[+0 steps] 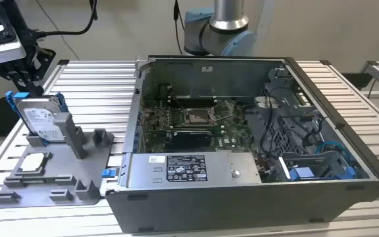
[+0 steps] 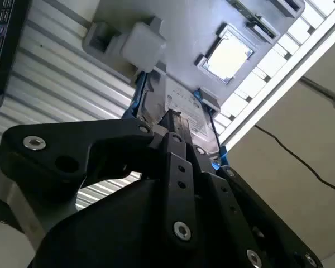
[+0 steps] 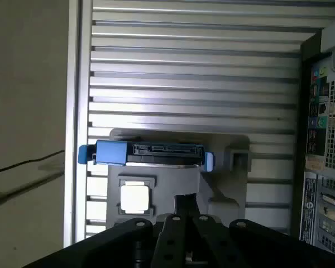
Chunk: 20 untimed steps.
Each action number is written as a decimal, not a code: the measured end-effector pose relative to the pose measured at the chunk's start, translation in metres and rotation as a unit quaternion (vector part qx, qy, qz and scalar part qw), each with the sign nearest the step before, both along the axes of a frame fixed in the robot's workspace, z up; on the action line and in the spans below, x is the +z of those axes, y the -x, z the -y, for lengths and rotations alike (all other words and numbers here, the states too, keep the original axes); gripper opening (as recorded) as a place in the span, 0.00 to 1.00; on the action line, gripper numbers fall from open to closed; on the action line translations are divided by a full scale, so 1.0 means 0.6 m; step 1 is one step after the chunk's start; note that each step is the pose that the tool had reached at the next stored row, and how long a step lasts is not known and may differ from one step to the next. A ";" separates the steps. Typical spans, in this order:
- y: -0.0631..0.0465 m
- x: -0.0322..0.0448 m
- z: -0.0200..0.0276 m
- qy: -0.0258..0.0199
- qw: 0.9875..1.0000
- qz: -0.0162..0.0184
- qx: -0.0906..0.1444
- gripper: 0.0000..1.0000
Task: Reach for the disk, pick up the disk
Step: 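Reach for the disk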
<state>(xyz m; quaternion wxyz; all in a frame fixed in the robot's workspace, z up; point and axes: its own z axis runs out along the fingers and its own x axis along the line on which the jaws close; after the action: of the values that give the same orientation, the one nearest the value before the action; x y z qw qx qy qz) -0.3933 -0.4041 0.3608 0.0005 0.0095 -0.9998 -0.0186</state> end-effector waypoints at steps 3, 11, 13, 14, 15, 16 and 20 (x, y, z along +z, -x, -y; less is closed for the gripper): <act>0.000 0.000 0.0000 0.000 1.000 0.000 0.000 0.00; 0.000 0.000 0.0000 0.000 1.000 0.000 0.000 0.00; 0.000 0.000 -0.0011 0.000 1.000 0.000 0.000 0.00; 0.000 0.000 -0.0025 0.000 1.000 0.000 0.000 0.00; 0.001 0.000 -0.0044 0.000 1.000 0.000 0.000 0.00; 0.002 0.000 -0.0077 0.000 1.000 0.000 0.000 0.00; 0.017 0.000 -0.0213 0.000 1.000 0.000 0.000 0.00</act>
<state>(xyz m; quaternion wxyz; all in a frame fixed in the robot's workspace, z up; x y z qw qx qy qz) -0.4035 -0.3913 0.3606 0.0004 0.0094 -0.9998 -0.0184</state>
